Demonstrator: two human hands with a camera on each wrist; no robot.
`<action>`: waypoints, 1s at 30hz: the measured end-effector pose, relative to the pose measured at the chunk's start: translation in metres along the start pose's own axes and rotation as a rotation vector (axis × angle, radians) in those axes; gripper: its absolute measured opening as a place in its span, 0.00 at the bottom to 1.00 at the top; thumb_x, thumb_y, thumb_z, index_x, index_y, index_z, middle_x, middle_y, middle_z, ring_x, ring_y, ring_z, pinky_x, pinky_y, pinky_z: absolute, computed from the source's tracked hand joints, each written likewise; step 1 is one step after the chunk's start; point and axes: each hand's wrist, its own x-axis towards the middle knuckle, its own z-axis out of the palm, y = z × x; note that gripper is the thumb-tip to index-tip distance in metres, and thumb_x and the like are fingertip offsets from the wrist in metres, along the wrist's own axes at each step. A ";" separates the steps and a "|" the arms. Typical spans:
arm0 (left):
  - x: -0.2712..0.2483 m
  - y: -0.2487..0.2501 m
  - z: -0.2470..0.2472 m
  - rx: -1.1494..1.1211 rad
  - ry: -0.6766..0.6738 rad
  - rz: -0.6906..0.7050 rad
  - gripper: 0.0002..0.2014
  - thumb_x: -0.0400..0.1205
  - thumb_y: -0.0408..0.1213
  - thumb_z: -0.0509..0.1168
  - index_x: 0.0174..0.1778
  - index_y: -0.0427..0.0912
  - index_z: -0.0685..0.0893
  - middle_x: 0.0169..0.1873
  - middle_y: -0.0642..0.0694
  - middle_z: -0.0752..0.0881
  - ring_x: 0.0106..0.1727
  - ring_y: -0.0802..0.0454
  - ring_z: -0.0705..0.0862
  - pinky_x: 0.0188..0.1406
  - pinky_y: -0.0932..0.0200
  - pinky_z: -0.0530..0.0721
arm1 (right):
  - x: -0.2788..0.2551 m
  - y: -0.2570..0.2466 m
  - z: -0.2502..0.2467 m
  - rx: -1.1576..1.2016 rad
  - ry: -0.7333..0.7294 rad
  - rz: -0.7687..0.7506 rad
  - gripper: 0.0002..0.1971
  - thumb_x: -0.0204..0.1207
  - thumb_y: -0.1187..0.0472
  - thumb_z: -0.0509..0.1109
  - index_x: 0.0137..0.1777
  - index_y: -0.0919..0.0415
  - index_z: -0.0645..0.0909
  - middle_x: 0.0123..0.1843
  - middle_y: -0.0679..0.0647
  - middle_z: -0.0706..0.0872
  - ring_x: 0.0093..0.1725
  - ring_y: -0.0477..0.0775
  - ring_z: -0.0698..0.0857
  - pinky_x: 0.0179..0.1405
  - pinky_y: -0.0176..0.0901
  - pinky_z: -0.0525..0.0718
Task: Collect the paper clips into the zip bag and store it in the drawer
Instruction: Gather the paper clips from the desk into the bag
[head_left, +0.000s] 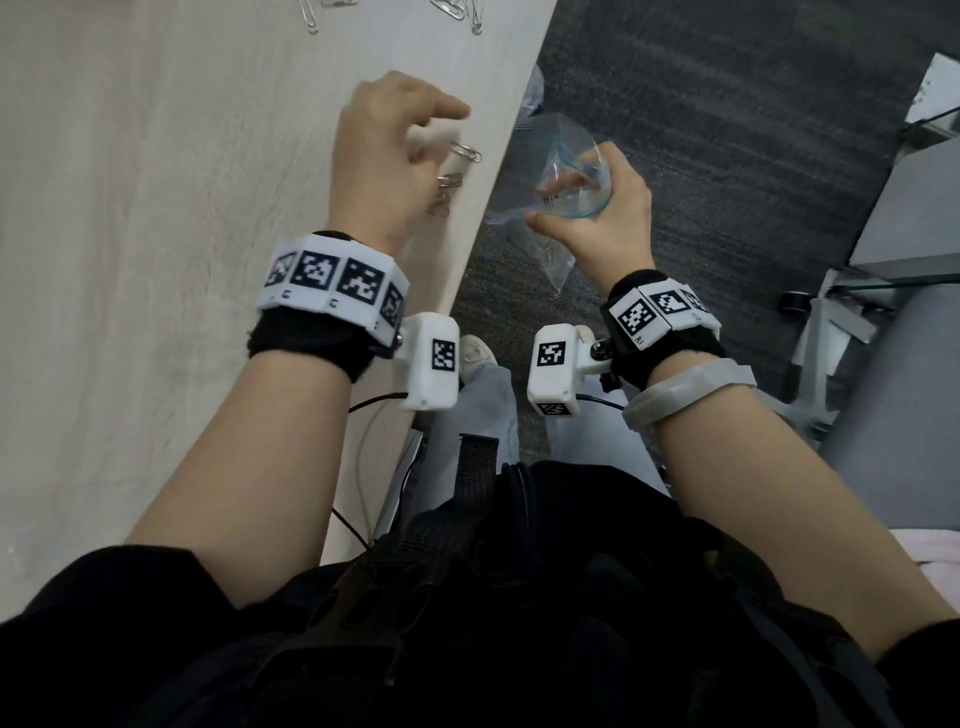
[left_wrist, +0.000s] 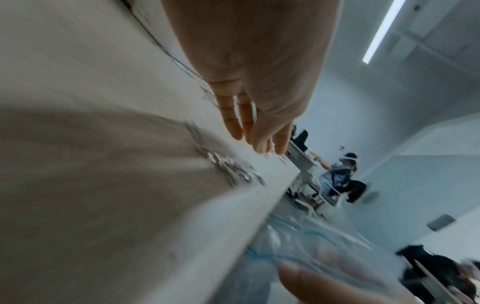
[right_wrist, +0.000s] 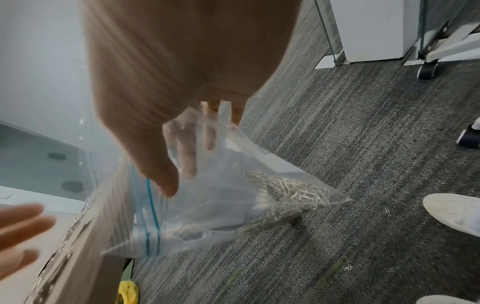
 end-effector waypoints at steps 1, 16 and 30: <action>-0.002 -0.004 -0.007 0.059 -0.010 -0.032 0.12 0.75 0.38 0.70 0.54 0.49 0.86 0.56 0.47 0.83 0.57 0.51 0.78 0.55 0.73 0.73 | -0.001 0.000 0.000 -0.002 0.000 -0.003 0.20 0.52 0.45 0.78 0.41 0.48 0.75 0.44 0.57 0.90 0.51 0.62 0.86 0.54 0.60 0.83; -0.012 -0.009 -0.010 0.075 -0.196 -0.130 0.28 0.66 0.36 0.78 0.63 0.50 0.82 0.52 0.50 0.72 0.42 0.58 0.74 0.49 0.68 0.80 | -0.005 0.000 0.002 -0.010 -0.014 -0.031 0.18 0.53 0.46 0.77 0.36 0.43 0.70 0.44 0.56 0.90 0.51 0.61 0.86 0.55 0.56 0.82; 0.009 0.012 0.032 0.110 -0.253 0.095 0.09 0.71 0.32 0.74 0.47 0.42 0.88 0.50 0.40 0.82 0.43 0.55 0.78 0.47 0.58 0.81 | 0.002 -0.002 0.003 -0.013 -0.014 0.009 0.22 0.52 0.44 0.78 0.43 0.54 0.78 0.44 0.59 0.89 0.50 0.61 0.86 0.50 0.59 0.84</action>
